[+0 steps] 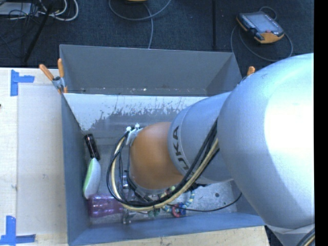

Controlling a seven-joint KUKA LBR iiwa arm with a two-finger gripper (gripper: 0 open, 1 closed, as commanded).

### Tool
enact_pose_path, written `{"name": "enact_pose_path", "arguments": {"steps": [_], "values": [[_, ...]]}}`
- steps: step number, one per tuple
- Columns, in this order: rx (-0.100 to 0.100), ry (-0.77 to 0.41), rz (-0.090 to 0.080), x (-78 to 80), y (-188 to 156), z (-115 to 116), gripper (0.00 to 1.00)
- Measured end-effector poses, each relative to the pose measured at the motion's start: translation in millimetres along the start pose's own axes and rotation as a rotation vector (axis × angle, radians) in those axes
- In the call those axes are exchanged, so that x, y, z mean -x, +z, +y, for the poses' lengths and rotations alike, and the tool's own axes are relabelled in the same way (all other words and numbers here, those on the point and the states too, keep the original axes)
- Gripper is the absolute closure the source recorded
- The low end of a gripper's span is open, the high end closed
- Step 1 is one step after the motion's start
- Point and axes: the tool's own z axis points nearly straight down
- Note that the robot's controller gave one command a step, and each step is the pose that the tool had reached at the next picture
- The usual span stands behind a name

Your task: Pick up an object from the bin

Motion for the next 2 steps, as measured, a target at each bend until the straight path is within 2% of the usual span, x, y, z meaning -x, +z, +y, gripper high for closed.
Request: {"name": "enact_pose_path", "arguments": {"steps": [1,2], "values": [[0.001,-0.025,0.011,8.3,-47,-6,1.00],[0.003,0.014,0.007,31.1,-116,-3,1.00]]}}
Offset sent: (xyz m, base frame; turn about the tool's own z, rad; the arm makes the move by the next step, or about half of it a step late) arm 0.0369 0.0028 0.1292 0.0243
